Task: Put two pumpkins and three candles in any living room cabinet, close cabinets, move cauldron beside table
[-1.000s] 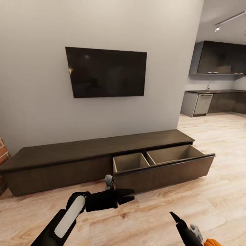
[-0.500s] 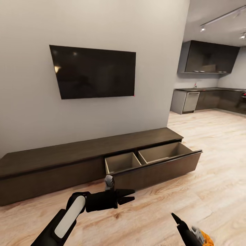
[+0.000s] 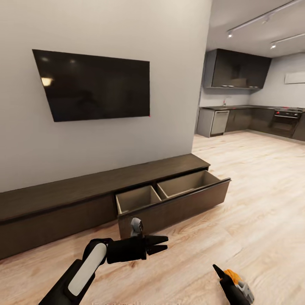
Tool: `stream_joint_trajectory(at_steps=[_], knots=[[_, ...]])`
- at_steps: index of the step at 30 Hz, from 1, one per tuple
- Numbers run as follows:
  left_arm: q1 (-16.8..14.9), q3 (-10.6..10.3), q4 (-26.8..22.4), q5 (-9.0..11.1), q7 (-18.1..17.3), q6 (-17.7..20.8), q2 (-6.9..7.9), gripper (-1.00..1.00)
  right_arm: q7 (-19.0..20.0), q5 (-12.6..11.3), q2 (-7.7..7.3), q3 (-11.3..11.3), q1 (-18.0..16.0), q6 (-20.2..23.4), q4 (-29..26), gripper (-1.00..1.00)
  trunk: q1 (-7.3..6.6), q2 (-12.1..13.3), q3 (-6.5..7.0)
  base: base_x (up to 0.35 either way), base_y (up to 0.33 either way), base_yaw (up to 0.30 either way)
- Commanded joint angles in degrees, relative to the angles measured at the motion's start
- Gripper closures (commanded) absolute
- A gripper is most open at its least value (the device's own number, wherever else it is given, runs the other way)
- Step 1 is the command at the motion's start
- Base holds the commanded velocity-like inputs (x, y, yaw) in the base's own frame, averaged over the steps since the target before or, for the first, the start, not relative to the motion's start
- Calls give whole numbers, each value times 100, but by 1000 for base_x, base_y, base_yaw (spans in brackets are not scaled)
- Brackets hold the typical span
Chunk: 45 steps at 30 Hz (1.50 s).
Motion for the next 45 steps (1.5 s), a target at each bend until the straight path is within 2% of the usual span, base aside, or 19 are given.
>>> stream_joint_trajectory(at_steps=[1, 11, 22, 29, 34, 45], knots=[[-4, -4, -1, 12, -7, 24, 2, -100, 27, -3, -1, -8, -9, -29, 22, -100, -2, -3, -12, -160, -234, -209], [-4, 32, 0, 57, -20, 32, 6, -100, -51, -3, 12, -8, -9, -52, 22, -100, -2, -3, -76, -141, -262, -211], [-4, 57, 0, 42, -38, 25, 17, -100, -95, -3, 22, -8, -9, -55, 19, -100, -2, -3, -119, 36, -321, -134], [-4, 58, 0, 68, -49, 24, 24, -100, -376, -1, 0, -7, -9, -129, 13, -100, -2, -3, -120, 176, -292, -3], [-4, 60, 0, 71, -50, 24, 37, -100, -400, -3, -11, -8, -9, -134, 16, -100, -2, -3, -120, 273, -208, 0], [-4, 62, 3, 76, -57, 24, 42, -100, -412, -3, -13, -8, -9, -134, 13, -100, -2, -3, -120, 326, 29, 0]])
